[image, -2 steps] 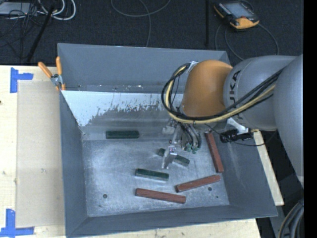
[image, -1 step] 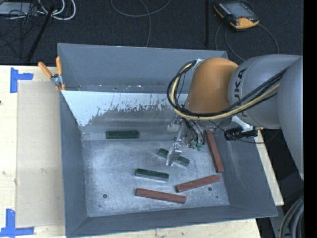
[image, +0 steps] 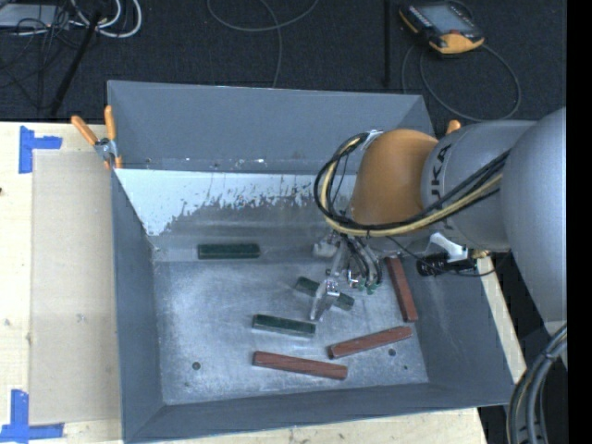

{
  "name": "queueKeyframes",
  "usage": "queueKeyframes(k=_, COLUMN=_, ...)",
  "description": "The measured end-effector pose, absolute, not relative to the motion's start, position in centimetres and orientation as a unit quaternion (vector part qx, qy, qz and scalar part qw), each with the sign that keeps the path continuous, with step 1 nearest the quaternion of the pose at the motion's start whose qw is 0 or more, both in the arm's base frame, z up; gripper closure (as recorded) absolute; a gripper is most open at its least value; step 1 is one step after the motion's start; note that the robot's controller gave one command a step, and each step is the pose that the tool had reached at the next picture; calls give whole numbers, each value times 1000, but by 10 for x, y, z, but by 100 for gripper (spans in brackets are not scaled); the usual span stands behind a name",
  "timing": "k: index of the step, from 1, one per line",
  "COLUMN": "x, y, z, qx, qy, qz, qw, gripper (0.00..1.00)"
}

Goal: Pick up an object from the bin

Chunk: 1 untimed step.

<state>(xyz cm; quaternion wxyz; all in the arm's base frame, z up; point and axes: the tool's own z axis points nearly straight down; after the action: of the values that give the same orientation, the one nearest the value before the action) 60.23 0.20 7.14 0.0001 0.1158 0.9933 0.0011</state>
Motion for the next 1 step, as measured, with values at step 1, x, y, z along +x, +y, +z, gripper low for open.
queueKeyframes(k=1, x=617, y=-4, z=76, qx=167, qy=986, qz=3, qw=3, gripper=100)
